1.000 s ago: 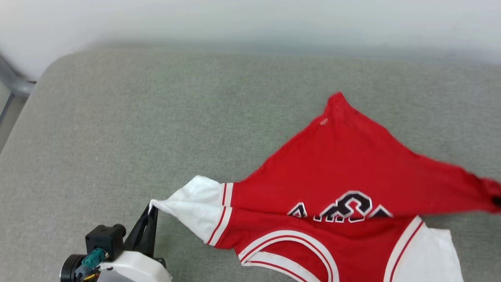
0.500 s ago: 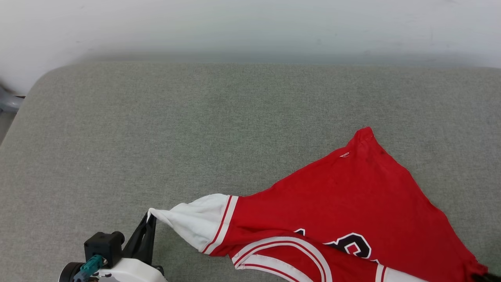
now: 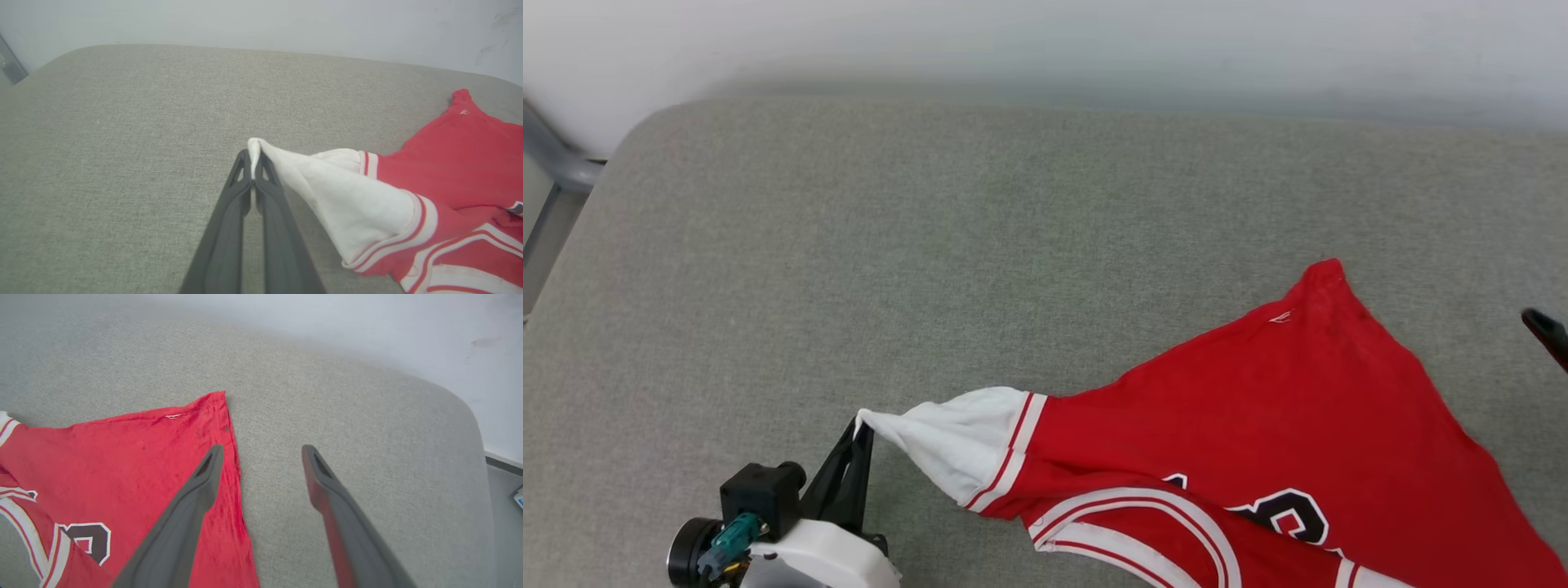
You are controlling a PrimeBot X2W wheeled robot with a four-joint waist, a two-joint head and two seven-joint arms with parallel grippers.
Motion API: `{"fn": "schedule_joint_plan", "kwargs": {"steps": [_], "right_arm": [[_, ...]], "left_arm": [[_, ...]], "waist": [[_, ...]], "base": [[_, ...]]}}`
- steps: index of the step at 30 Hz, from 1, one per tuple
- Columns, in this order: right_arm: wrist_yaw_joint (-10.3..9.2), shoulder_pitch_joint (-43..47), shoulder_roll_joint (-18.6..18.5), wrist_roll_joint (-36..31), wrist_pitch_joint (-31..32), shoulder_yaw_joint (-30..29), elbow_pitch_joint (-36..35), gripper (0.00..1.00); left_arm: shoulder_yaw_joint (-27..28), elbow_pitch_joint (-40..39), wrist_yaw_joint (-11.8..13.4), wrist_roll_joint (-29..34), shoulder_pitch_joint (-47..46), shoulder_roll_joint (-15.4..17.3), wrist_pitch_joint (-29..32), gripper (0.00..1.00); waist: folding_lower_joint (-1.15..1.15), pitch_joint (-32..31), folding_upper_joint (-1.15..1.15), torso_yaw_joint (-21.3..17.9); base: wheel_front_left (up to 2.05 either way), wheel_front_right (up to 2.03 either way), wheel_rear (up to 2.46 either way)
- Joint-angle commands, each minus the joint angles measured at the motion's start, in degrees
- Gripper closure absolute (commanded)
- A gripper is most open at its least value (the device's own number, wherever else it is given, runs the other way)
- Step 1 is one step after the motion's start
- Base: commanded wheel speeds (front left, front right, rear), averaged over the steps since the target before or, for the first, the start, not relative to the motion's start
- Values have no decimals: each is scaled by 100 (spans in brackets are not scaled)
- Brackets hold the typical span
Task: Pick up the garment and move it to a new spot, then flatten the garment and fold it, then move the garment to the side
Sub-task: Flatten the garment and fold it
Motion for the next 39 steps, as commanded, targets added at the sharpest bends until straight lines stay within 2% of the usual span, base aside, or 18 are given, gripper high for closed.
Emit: {"fn": "schedule_joint_plan", "kwargs": {"steps": [1,8,13,21,27,31,32,33,34,39], "right_arm": [[-3,-258,-60,-81,126,139,-63,0],[-3,-1661,-214,-237,1138,1156,257,0],[-3,-2514,-75,-403,1757,1912,895,0],[-3,-3367,310,-634,1690,2663,2322,0],[-3,-3366,551,-605,1401,3166,3117,0],[-3,-3240,557,-494,1263,3545,3430,0],[-3,-3273,526,-473,1182,3621,3466,39],[-3,-3331,504,-451,1080,3661,3505,86],[-3,-3396,491,-419,979,3703,3532,100],[-7,-3750,432,-222,281,3755,3561,100]], "left_arm": [[-11,-20,-21,46,-109,-24,-19,100],[-147,-38,-83,148,-434,-227,-37,100],[-203,-27,-130,208,-608,-362,-63,100],[-294,41,-207,279,-877,-600,-100,100],[-303,138,-258,318,-1000,-697,-133,100],[-287,202,-276,334,-1022,-740,-135,100],[-281,220,-280,337,-1019,-741,-138,100],[-276,235,-276,337,-1015,-744,-140,100],[-274,247,-282,339,-1009,-742,-138,100],[-238,311,-282,361,-948,-676,-146,100]], "waist": [[0,127,0,109],[0,495,0,434],[0,742,0,621],[0,1104,0,866],[0,1259,0,951],[0,1274,0,933],[0,1266,0,916],[0,1251,0,897],[0,1226,0,875],[0,964,0,717]], "base": [[0,0,0],[0,0,0],[0,0,0],[0,0,0],[0,0,0],[0,0,0],[0,0,0],[0,0,0],[0,0,0],[0,0,0]]}}
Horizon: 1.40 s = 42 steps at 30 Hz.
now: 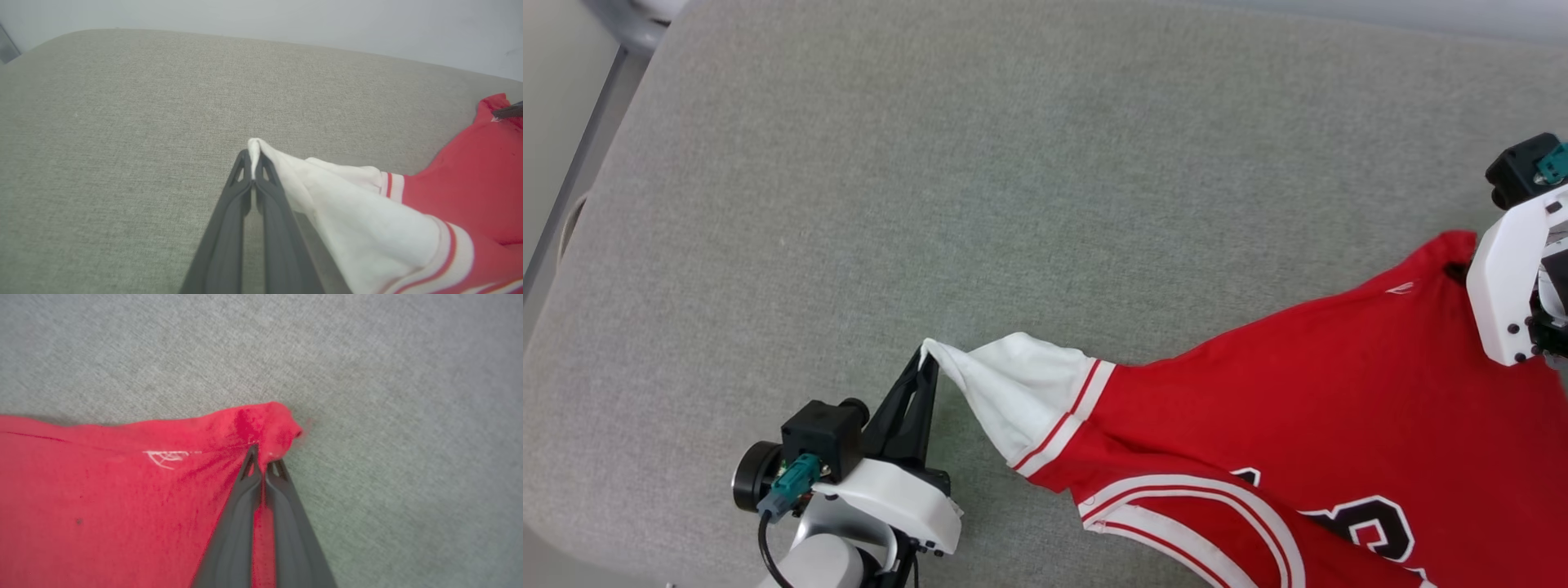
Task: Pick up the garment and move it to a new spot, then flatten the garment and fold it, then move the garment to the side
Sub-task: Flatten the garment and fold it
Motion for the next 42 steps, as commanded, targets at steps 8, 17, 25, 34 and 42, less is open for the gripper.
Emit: {"fn": "schedule_joint_plan", "kwargs": {"steps": [8,17,25,34,42], "right_arm": [[-12,-175,-144,338,-1319,238,-152,100],[-12,-233,-174,560,-2174,174,-619,100],[-11,-369,-207,582,-2434,-270,-1085,100],[-10,-1042,-137,263,-2255,-1199,-1416,100],[-10,-2166,141,-202,-1917,-1704,-1266,100]], "left_arm": [[170,-123,93,92,0,336,27,100],[515,-534,52,196,-810,717,166,100],[702,-730,-144,363,-1927,1007,436,100],[657,-716,-605,491,-3892,865,881,100],[574,281,-1086,710,-5909,567,1038,100]], "waist": [[-1,-768,0,-415],[-1,-1308,0,-856],[-1,-1337,0,-1129],[-1,-747,0,-1288],[-1,52,0,-1398]], "base": [[0,0,0],[0,0,0],[0,0,0],[0,0,0],[0,0,0]]}}
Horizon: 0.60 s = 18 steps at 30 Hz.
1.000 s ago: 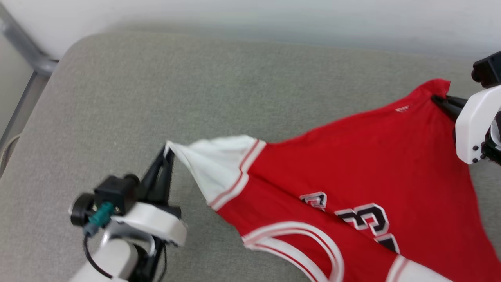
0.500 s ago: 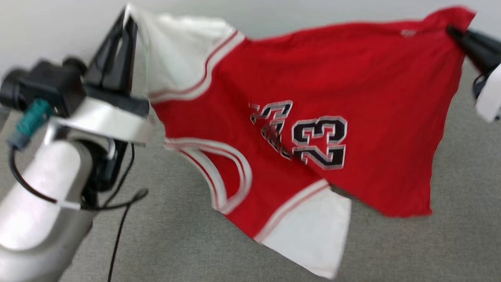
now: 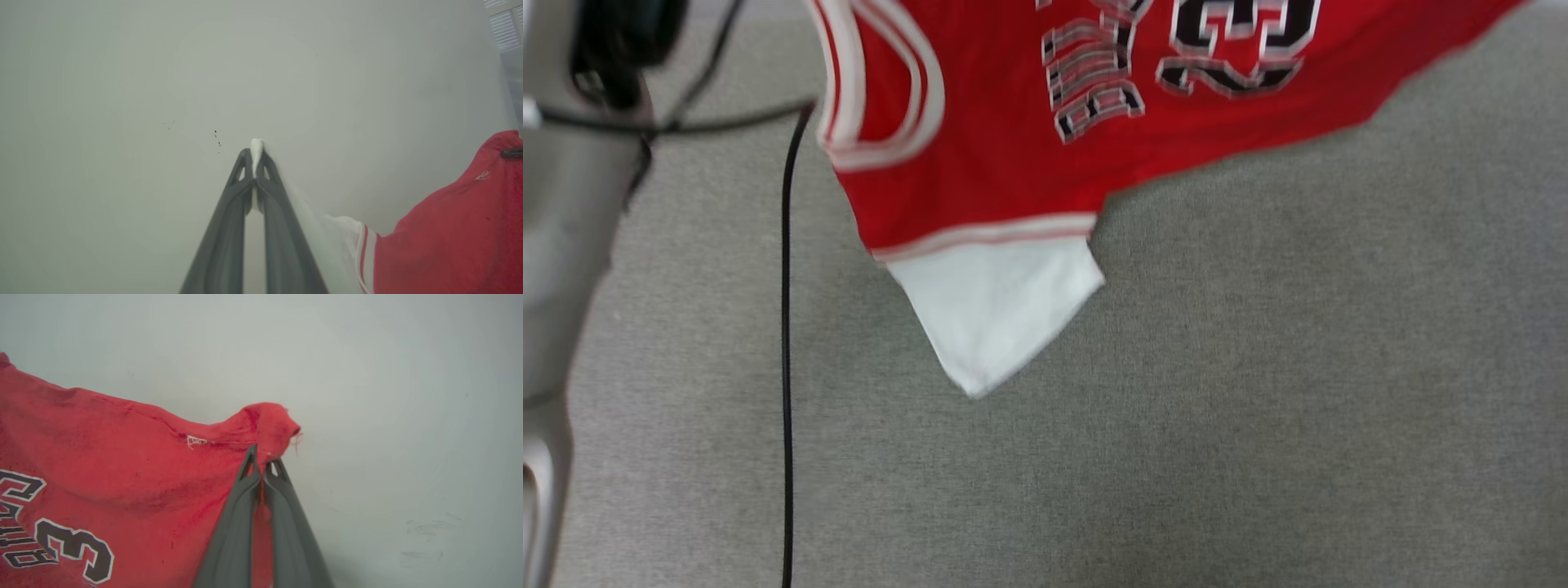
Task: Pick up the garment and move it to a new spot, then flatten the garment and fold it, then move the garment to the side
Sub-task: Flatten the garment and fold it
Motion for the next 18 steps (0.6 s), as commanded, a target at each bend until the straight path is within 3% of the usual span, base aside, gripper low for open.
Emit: {"fn": "schedule_joint_plan", "kwargs": {"steps": [1,13,18], "right_arm": [[-9,-282,72,-107,22,-51,83,100],[-9,-2490,554,-775,-235,-191,1259,100],[-8,-3190,675,-802,-522,-14,1773,100]], "left_arm": [[-31,145,-87,67,-289,-47,12,100],[-217,1716,-678,500,-3137,-403,4,100],[-289,2430,-814,546,-3832,-484,-201,100]], "waist": [[-1,331,0,-76],[-1,1168,0,-162],[-1,1360,0,-225]], "base": [[0,0,0],[0,0,0],[0,0,0]]}}
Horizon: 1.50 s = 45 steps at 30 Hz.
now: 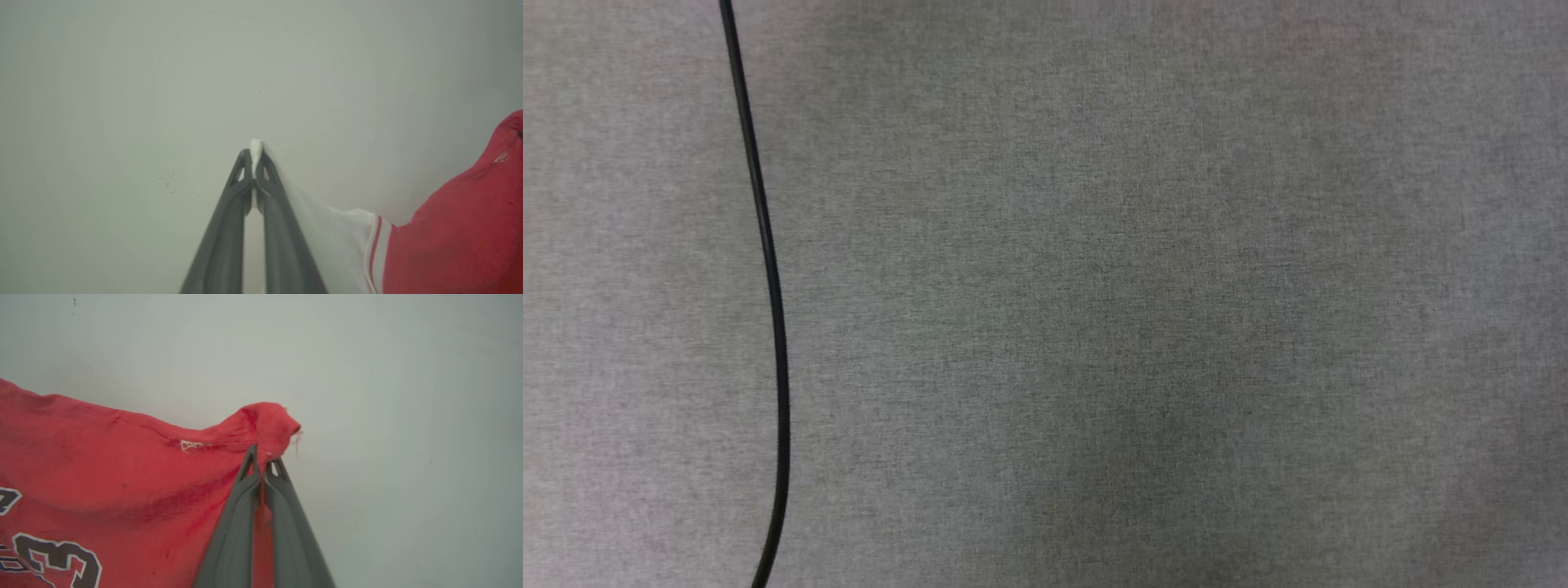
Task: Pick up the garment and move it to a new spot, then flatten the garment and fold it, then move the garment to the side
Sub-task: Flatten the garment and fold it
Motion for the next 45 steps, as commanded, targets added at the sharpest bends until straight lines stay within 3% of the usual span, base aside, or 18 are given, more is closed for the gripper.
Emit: {"fn": "schedule_joint_plan", "kwargs": {"steps": [1,10,19,27,38,45], "right_arm": [[-7,-166,54,61,-101,75,153,100],[-7,-328,128,413,-531,728,830,100],[-7,374,314,1046,-1066,1433,1102,100],[-7,1539,189,1887,-1326,2054,765,100],[-7,3448,-198,2485,-1460,3154,238,100],[-7,4531,-476,2819,-1632,3668,34,100]], "left_arm": [[-5,153,-31,-20,-139,-38,-89,100],[-167,950,-139,-256,-69,-65,-356,100],[-181,1270,-172,-594,934,96,-745,100],[29,770,-137,-1060,2808,265,-908,100],[404,-642,415,-1568,6241,262,-939,100],[393,-974,571,-1809,7919,131,-933,100]], "waist": [[-1,80,0,-43],[-1,379,0,-72],[-1,332,0,-74],[-1,-90,0,-35],[-1,-1073,0,123],[-1,-1734,0,200]], "base": [[0,0,0],[0,0,0],[0,0,0],[0,0,0],[0,0,0],[0,0,0]]}}
